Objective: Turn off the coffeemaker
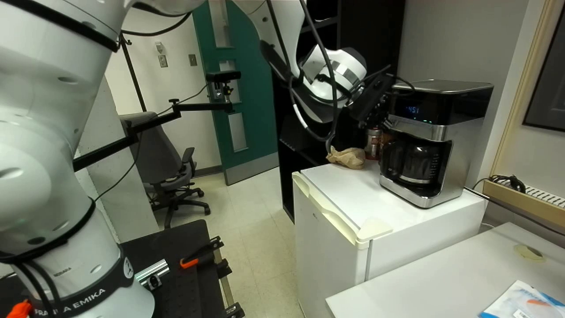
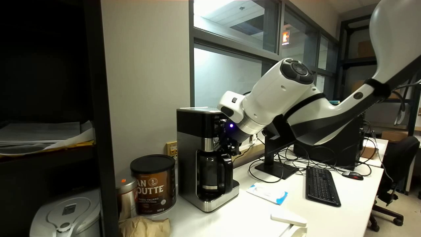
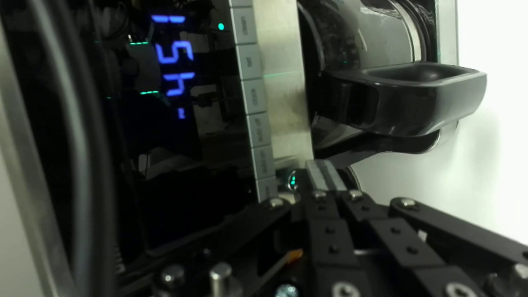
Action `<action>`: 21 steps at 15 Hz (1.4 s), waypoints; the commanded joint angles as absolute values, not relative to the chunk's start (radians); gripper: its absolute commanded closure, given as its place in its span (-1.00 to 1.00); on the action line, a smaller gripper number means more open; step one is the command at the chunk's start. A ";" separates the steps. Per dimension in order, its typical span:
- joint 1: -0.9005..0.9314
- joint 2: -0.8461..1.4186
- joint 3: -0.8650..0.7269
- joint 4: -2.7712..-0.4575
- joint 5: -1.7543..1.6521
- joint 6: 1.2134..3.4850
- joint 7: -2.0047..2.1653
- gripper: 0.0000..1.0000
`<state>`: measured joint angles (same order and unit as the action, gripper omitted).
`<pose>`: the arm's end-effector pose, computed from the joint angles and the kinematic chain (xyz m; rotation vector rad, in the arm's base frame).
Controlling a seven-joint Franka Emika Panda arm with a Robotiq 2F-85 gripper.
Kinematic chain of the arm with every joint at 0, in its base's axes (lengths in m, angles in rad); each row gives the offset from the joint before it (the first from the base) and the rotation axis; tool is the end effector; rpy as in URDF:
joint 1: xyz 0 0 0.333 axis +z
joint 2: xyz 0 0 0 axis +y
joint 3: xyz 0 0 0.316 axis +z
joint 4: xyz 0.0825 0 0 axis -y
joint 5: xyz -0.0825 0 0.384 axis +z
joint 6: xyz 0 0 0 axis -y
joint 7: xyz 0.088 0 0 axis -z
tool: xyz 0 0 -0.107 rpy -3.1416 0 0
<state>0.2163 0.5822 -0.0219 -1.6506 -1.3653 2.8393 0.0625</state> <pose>0.6803 0.1883 0.3096 1.8338 1.4872 0.7161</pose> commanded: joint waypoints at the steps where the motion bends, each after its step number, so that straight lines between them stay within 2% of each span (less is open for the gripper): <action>1: 0.225 0.603 -0.038 -1.604 -1.414 2.864 0.108 0.99; 21: 0.209 0.560 -0.029 -1.636 -1.607 2.880 0.280 0.99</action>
